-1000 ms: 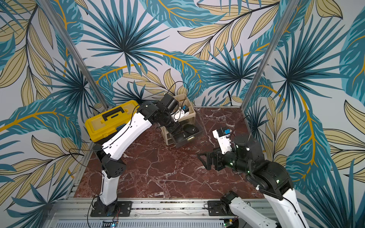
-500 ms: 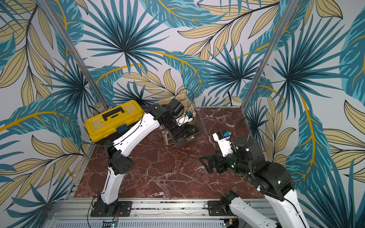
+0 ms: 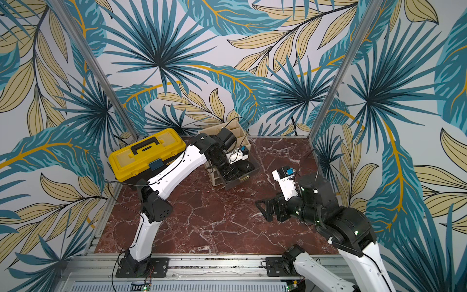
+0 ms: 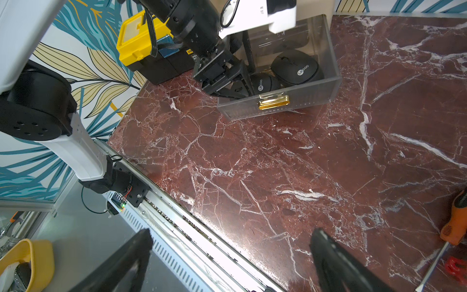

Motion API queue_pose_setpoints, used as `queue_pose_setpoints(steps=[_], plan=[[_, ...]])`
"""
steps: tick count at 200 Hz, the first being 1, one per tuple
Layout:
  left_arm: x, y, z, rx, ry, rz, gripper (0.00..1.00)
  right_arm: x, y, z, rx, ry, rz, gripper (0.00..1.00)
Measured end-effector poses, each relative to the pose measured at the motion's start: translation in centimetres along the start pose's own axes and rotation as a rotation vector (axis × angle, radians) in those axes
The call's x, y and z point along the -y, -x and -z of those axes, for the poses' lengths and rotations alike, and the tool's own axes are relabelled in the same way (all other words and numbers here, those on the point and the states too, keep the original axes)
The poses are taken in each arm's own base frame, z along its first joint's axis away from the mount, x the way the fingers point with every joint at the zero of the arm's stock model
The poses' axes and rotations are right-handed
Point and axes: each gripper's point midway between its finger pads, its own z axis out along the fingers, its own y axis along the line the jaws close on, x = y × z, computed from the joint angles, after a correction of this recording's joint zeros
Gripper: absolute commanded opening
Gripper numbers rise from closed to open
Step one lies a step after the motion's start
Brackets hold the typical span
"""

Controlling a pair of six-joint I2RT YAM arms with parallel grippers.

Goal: Take the mice out of the drawer
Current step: Pick up the mouse from the drawer.

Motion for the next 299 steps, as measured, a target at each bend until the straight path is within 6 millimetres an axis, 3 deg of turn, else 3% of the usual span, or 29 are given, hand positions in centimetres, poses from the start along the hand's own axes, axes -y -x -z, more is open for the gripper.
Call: queue_pose_setpoints(steps=[190,299], plan=[[-1.2,0.2,-1.0,-0.038,0.185,-0.046,0.72,0.5,-0.2,-0.4,-0.009,-0.026,-0.003,0.99],[-1.0,0.4,-1.0,-0.023,0.144,-0.055,0.72,0.6,-0.2,-0.5,-0.008,-0.029,-0.004,0.99]])
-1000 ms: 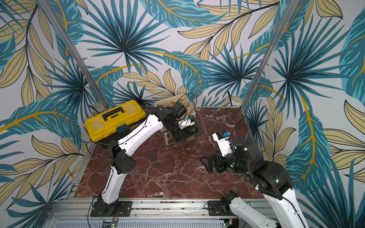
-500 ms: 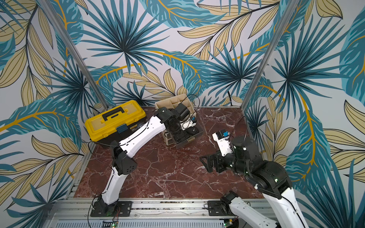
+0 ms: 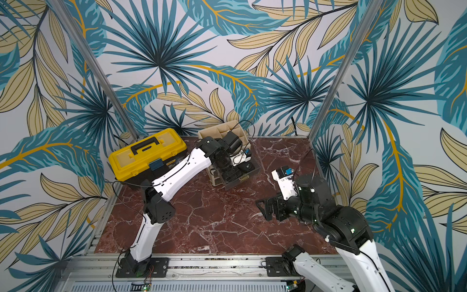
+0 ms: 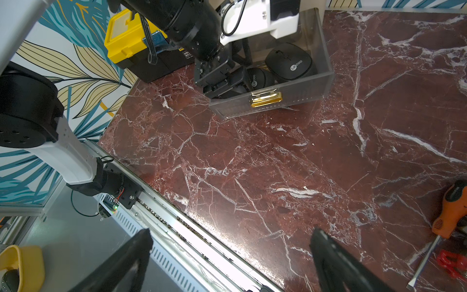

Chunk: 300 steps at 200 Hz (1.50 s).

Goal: Take the mice out of the drawer
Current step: Pick up the mouse from the drawer.

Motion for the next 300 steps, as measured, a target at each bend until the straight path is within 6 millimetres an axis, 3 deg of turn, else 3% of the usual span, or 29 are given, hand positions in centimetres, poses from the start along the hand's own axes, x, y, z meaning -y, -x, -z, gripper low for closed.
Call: queue_pose_setpoints(steps=[64,89,184,262,300], plan=[[-0.2,-0.1,-0.3,-0.005,-0.008,-0.014,0.73,0.0,0.1,-0.2,-0.004,-0.001,-0.005,0.99],[0.0,-0.3,-0.6,-0.014,-0.014,-0.018,0.73,0.2,0.2,-1.1,0.004,-0.004,-0.035,0.95],[-0.1,-0.3,-0.7,-0.014,-0.028,-0.012,0.71,4.3,-0.7,-8.4,0.058,-0.142,-0.312,0.58],[-1.1,-0.2,-0.2,-0.001,-0.003,0.004,0.84,7.7,-4.7,-17.0,0.142,-0.14,-0.667,0.38],[-1.1,-0.2,-0.2,-0.001,-0.001,0.002,0.84,8.2,-3.5,-19.5,0.215,-0.096,-0.767,0.3]])
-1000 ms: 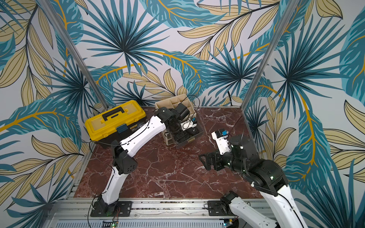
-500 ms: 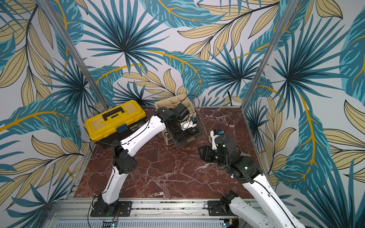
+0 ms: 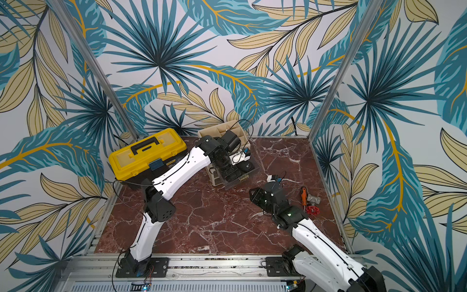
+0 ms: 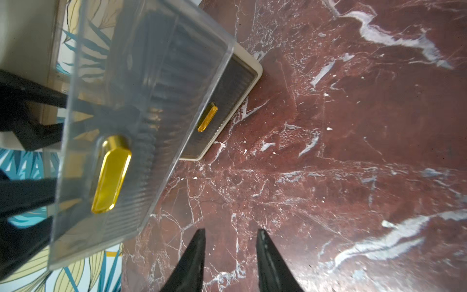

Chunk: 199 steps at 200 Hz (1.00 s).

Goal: Take the mice out of the drawer
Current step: Pick up the mouse from the drawer.

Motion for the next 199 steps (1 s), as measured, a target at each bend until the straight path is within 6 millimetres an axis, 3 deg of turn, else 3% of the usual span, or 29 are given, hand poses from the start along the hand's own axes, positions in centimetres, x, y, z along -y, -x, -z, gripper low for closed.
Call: queue_pose_setpoints(steps=[35,92,199], plan=[[0.0,0.0,0.0,0.0,0.0,-0.003,0.84,-0.7,1.1,-1.9,0.042,0.044,-0.079,0.16],[0.0,0.0,0.1,0.0,0.003,-0.003,0.84,0.9,0.2,-4.5,0.045,0.055,-0.219,0.0],[0.0,0.0,0.2,0.002,0.0,-0.003,0.84,-1.5,0.2,-8.4,0.038,0.244,-0.336,0.0]])
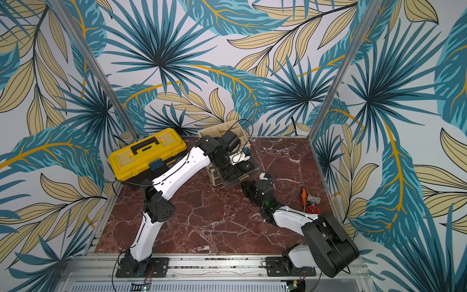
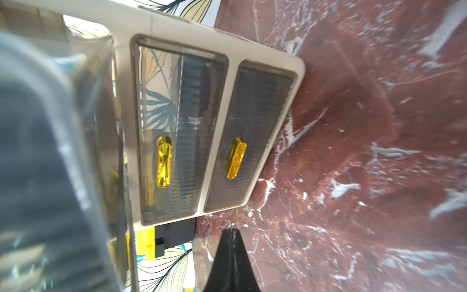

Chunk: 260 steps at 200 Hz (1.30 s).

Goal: Take the mice out of the drawer
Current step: Pick up the mouse from the drawer.

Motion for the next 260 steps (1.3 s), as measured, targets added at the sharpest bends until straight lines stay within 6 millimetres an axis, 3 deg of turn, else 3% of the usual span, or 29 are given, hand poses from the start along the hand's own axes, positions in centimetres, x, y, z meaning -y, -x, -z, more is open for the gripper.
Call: queue_pose_setpoints(steps=[51,153,260], plan=[[0.0,0.0,0.0,-0.001,0.001,-0.001,0.84,-2.1,0.3,0.4,0.015,0.115,-0.015,0.0],[0.2,0.0,1.0,0.011,0.017,-0.008,0.85,-3.0,0.2,0.6,0.011,0.172,-0.018,0.0],[0.5,-0.1,-0.1,-0.006,0.0,-0.001,0.84,-2.9,0.1,0.6,0.006,0.166,-0.018,0.0]])
